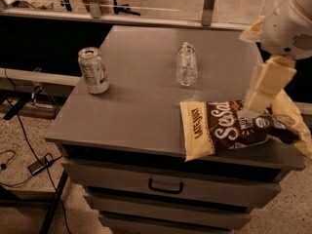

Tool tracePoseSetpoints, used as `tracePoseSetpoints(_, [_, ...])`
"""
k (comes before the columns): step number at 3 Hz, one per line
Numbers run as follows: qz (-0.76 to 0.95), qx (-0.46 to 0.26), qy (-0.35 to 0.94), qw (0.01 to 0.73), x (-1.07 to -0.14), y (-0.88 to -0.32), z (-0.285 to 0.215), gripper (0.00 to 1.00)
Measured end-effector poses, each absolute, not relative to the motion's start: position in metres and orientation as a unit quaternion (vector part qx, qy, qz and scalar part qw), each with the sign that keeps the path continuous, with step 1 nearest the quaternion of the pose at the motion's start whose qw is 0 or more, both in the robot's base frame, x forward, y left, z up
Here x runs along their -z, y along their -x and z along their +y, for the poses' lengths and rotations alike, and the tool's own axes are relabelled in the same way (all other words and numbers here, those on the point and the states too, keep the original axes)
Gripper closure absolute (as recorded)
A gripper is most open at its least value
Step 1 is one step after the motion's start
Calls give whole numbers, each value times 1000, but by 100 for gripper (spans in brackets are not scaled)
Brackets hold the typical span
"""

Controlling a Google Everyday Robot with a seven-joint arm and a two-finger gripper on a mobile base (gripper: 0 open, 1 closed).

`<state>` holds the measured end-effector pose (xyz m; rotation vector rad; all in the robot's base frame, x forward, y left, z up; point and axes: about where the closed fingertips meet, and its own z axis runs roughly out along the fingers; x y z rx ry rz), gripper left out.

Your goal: Pick 7up can

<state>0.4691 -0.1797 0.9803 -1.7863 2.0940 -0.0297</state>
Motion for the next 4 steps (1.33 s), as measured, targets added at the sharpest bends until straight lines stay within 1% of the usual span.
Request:
tracePoseSetpoints(1, [705,-21,665,245,-982,-521,-113,0])
tracePoseSetpoints(2, [662,-54,690,286,-990,-565,-36,0])
tracePoseSetpoints(3, [662,-54,691,286,-990,-565,-36,0])
tracePoseSetpoints(4, [654,-67,696,287,-986,-578,-24,0])
